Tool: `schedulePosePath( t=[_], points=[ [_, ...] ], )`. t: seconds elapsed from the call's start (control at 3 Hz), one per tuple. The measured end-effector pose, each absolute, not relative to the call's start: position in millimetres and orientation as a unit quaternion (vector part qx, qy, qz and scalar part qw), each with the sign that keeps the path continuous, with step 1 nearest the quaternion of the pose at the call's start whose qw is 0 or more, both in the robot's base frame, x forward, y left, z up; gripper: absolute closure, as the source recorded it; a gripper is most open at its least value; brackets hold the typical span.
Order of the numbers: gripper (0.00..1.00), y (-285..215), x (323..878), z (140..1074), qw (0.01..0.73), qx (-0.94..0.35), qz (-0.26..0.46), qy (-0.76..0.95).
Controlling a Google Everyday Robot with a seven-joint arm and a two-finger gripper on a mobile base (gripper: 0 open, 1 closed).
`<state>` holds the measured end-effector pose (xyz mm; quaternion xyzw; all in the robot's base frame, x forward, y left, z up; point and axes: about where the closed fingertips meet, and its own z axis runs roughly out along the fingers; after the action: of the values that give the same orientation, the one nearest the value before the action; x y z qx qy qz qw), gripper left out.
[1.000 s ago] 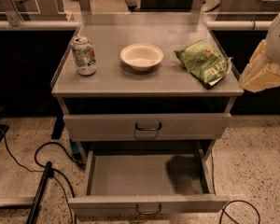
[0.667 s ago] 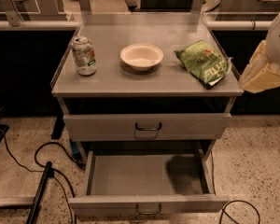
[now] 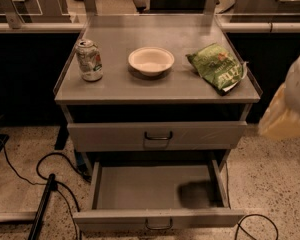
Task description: Close middle drawer
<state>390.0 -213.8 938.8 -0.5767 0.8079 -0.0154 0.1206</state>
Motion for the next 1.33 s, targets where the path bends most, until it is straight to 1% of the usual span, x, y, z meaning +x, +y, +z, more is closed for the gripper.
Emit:
schedulePosePath(
  t=[0.67, 1.33],
  points=[
    [1.00, -208.0, 310.1, 819.1, 0.019, -0.551, 0.062, 0.832],
    [1.00, -208.7, 296.1, 790.6, 0.002, -0.540, 0.076, 0.838]
  ],
)
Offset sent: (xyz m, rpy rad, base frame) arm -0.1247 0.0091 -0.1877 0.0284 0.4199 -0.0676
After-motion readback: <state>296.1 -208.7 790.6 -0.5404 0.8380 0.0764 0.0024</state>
